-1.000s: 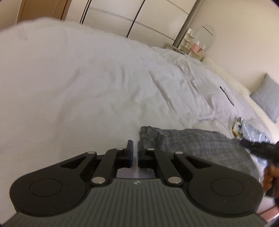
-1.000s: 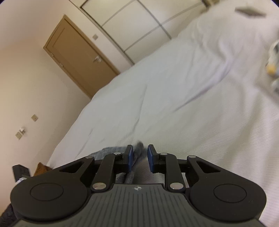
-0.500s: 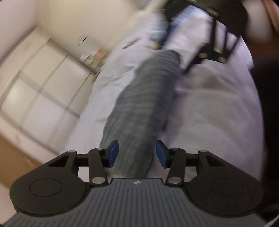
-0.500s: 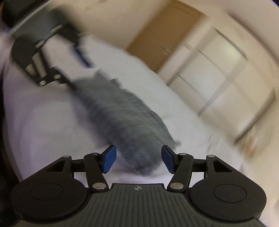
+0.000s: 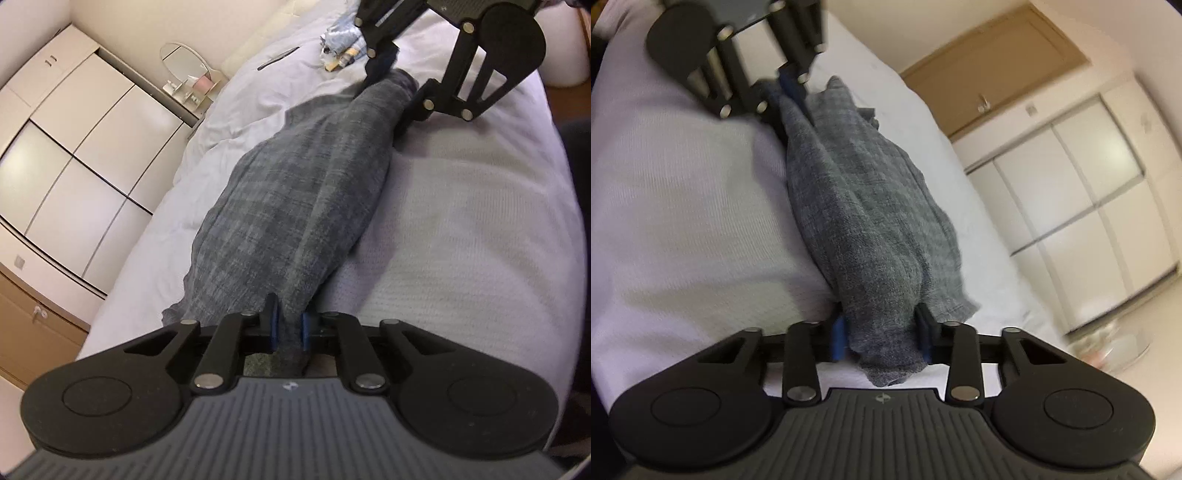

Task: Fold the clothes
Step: 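Lower the shorts onto the bed and open both grippers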

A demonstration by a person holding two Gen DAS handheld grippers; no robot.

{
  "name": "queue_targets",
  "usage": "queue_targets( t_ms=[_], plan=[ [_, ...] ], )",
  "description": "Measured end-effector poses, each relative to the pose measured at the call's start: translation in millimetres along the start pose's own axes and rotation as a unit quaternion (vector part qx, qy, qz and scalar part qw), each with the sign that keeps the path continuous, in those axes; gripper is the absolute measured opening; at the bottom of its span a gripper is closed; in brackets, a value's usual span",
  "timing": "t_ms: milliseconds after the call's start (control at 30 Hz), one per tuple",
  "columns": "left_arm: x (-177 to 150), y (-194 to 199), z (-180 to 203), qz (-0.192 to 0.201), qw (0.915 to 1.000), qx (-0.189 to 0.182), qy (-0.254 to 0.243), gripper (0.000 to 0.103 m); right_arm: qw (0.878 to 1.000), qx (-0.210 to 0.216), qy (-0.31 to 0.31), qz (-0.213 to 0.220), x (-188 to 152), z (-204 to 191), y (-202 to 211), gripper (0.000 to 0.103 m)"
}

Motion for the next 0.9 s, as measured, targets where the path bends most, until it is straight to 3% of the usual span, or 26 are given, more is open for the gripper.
queue_targets(
  t_ms=[100, 167, 200, 233, 267, 400, 500, 567, 667, 767, 900],
  plan=[
    [-3.7, 14.4, -6.6, 0.0, 0.9998, -0.011, 0.014, 0.01, 0.999, 0.002, -0.043, 0.019, 7.1, 5.9, 23.5, 0.028],
    [-6.5, 16.1, -3.0, -0.006, 0.9999, -0.012, 0.0, 0.016, 1.0, 0.003, -0.028, 0.009, 5.1, 0.9, 22.0, 0.032],
    [-8.3, 17.2, -0.5, -0.009, 0.9999, -0.01, -0.009, 0.017, 1.0, -0.001, -0.006, -0.014, 1.1, -4.2, 14.7, 0.049],
    [-10.0, 18.2, 2.0, -0.012, 0.9997, -0.008, -0.019, 0.018, 0.999, -0.006, 0.015, -0.036, -2.8, -8.9, 8.0, 0.056],
    [-11.7, 20.3, 2.2, -0.014, 0.9996, -0.007, -0.023, 0.02, 0.998, -0.02, 0.03, -0.047, -6.7, -10.3, 6.2, 0.056],
    [-18.4, 35.1, -8.2, -0.013, 0.9997, -0.017, -0.007, 0.025, 0.999, -0.016, -0.013, -0.04, -19.1, 2.6, 24.5, 0.056],
    [-19.5, 54.0, -29.0, -0.001, 0.9967, -0.05, 0.063, 0.025, 0.999, -0.011, -0.036, -0.035, -25.6, -1.9, 48.4, 0.056],
    [-17.6, 61.8, -46.9, 0.006, 0.9922, -0.05, 0.114, 0.026, 0.998, 0.003, -0.059, -0.015, -21.9, -2.8, 62.5, 0.054],
    [-7.7, 46.9, -67.2, 0.01, 0.986, -0.038, 0.162, 0.026, 0.994, 0.016, -0.108, 0.029, -12.8, 3.2, 88.8, 0.04],
    [3.5, 19.9, -77.7, 0.01, 0.9801, -0.036, 0.195, 0.025, 0.979, 0.039, -0.186, 0.076, 4.3, 27.6, 91.5, 0.014],
    [-8.3, -24.4, -65.7, -0.017, 0.9815, -0.05, 0.184, 0.024, 0.964, 0.057, -0.236, 0.105, 16.4, 52.9, 74.1, 0.014]
  ],
)
Point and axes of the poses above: each gripper's, at about its wrist camera, not at the fingertips, and y roughly against the way its jaws point, z to its right, x to its top, the point moved 6 cm from there along -y, roughly the way its jaws point, and after that the axes turned 11 degrees about x, right-handed, at the moved point
